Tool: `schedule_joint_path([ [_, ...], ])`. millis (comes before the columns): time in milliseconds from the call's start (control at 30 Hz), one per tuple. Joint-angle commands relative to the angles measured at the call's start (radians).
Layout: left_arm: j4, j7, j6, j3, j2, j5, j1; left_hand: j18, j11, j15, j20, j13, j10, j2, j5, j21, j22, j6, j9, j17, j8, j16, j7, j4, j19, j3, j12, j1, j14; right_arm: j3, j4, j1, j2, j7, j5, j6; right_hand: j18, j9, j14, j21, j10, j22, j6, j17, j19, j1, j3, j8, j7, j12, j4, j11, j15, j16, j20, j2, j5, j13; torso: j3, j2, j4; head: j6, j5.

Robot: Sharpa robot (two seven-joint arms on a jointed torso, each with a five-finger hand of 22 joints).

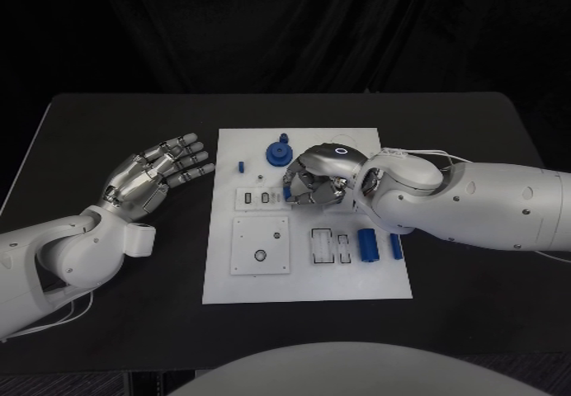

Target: Assemble the parts on the task board

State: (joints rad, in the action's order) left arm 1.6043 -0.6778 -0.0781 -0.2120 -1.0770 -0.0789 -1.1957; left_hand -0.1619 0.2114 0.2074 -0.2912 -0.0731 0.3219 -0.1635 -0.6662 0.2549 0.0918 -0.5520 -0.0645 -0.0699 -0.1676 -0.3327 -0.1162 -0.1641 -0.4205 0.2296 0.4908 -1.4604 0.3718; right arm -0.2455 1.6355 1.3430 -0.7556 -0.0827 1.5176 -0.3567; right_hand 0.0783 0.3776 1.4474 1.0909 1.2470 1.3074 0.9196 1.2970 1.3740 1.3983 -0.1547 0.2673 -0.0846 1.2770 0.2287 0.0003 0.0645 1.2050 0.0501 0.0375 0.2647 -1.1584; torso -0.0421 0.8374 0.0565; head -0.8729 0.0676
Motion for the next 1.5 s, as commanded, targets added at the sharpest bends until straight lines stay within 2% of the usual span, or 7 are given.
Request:
schedule_joint_path([
  [33, 0.001, -0.011, -0.015, 0.001, 0.001, -0.003, 0.002, 0.010, 0.007, 0.002, 0.002, 0.001, 0.001, -0.001, 0.005, -0.006, -0.002, 0.001, -0.001, 0.001, -0.001, -0.001, -0.004, 0.000, 0.007, 0.005, 0.004, 0.013, -0.002, -0.001, -0.002, -0.006, 0.002, -0.032, 0.011, 0.024, 0.021, -0.005, -0.002, -0.011, -0.009, 0.070, -0.021, -0.002, -0.009, -0.016, 0.001, -0.010, -0.002, -0.006, -0.007, 0.000, -0.007, -0.004, 0.003, 0.002, -0.036, 0.002, -0.0003, 0.000, 0.0004, 0.000, 0.001],
  [133, 0.000, -0.011, -0.015, 0.001, 0.001, -0.003, 0.002, 0.010, 0.007, 0.002, 0.002, 0.001, 0.001, -0.001, 0.005, -0.006, -0.002, 0.001, -0.001, 0.001, -0.001, -0.001, -0.004, 0.000, 0.007, 0.005, 0.004, 0.013, -0.002, -0.001, -0.004, -0.007, 0.004, -0.032, 0.011, 0.026, 0.021, -0.007, -0.002, -0.015, -0.008, 0.072, -0.035, -0.003, -0.009, -0.032, 0.011, -0.015, -0.005, -0.002, -0.005, 0.002, -0.010, -0.006, 0.006, 0.005, -0.099, -0.001, -0.0005, 0.000, 0.0001, 0.000, 0.001],
  [700, -0.004, -0.010, -0.016, 0.001, 0.001, -0.003, 0.003, 0.011, 0.007, 0.002, 0.002, 0.001, 0.001, -0.001, 0.005, -0.006, -0.002, 0.002, -0.001, 0.002, -0.001, -0.001, -0.005, 0.000, 0.007, 0.007, 0.004, 0.014, -0.003, -0.001, -0.006, -0.009, 0.009, -0.028, 0.011, 0.025, 0.022, -0.018, -0.002, -0.023, -0.006, 0.077, -0.072, -0.002, -0.005, -0.060, 0.038, -0.031, -0.007, 0.003, 0.001, 0.004, -0.012, -0.005, 0.008, 0.012, -0.185, -0.005, -0.0007, 0.000, 0.0007, 0.000, 0.003],
  [867, -0.005, -0.010, -0.016, 0.001, 0.001, -0.003, 0.003, 0.011, 0.007, 0.002, 0.002, 0.001, 0.001, -0.001, 0.005, -0.006, -0.002, 0.002, -0.001, 0.002, -0.001, -0.001, -0.005, 0.000, 0.007, 0.007, 0.004, 0.014, -0.003, -0.001, -0.006, -0.009, 0.009, -0.019, 0.011, 0.011, 0.022, -0.011, 0.000, -0.024, -0.006, 0.081, -0.034, 0.001, -0.002, -0.040, 0.030, -0.008, -0.004, 0.005, -0.016, 0.001, -0.010, -0.002, 0.007, -0.001, -0.131, -0.008, 0.0000, 0.000, 0.0005, 0.000, 0.004],
  [1100, -0.006, -0.009, -0.016, 0.001, 0.001, -0.003, 0.003, 0.011, 0.007, 0.002, 0.002, 0.001, 0.001, -0.001, 0.005, -0.006, -0.002, 0.002, -0.001, 0.002, -0.001, -0.001, -0.005, 0.000, 0.007, 0.007, 0.004, 0.014, -0.003, -0.001, -0.004, -0.009, 0.008, -0.001, 0.011, -0.024, 0.019, 0.035, 0.006, -0.011, 0.007, 0.094, 0.069, 0.010, 0.008, 0.003, 0.003, 0.068, 0.024, 0.011, -0.056, -0.015, 0.002, 0.009, -0.004, -0.018, -0.016, -0.020, 0.0006, 0.000, -0.0002, 0.000, 0.002],
  [1267, -0.007, -0.008, -0.016, 0.001, 0.001, -0.003, 0.003, 0.011, 0.007, 0.002, 0.002, 0.001, 0.001, -0.001, 0.005, -0.006, -0.002, 0.002, -0.001, 0.002, -0.001, 0.000, -0.005, 0.000, 0.007, 0.009, 0.004, 0.015, -0.004, -0.001, -0.001, -0.009, 0.005, 0.006, 0.011, -0.046, 0.018, 0.065, 0.006, -0.015, 0.007, 0.098, 0.082, 0.009, 0.009, 0.020, -0.019, 0.095, 0.032, 0.003, -0.077, -0.013, 0.003, 0.008, -0.006, -0.015, 0.043, -0.014, 0.0002, 0.000, -0.0001, 0.000, 0.002],
  [1500, -0.006, -0.011, -0.016, 0.001, -0.001, -0.003, 0.004, 0.011, 0.007, 0.002, 0.002, 0.001, 0.001, -0.001, 0.005, -0.006, -0.002, 0.002, -0.001, 0.002, -0.001, 0.000, -0.005, 0.000, 0.008, 0.010, 0.004, 0.015, -0.004, -0.001, 0.018, -0.003, -0.002, 0.008, 0.026, -0.085, 0.018, 0.074, 0.006, -0.017, 0.006, 0.100, 0.081, 0.009, 0.009, 0.022, -0.026, 0.101, 0.030, 0.000, -0.081, -0.012, 0.002, 0.008, -0.005, -0.010, 0.059, -0.012, -0.0001, 0.000, 0.0005, 0.000, -0.003],
])
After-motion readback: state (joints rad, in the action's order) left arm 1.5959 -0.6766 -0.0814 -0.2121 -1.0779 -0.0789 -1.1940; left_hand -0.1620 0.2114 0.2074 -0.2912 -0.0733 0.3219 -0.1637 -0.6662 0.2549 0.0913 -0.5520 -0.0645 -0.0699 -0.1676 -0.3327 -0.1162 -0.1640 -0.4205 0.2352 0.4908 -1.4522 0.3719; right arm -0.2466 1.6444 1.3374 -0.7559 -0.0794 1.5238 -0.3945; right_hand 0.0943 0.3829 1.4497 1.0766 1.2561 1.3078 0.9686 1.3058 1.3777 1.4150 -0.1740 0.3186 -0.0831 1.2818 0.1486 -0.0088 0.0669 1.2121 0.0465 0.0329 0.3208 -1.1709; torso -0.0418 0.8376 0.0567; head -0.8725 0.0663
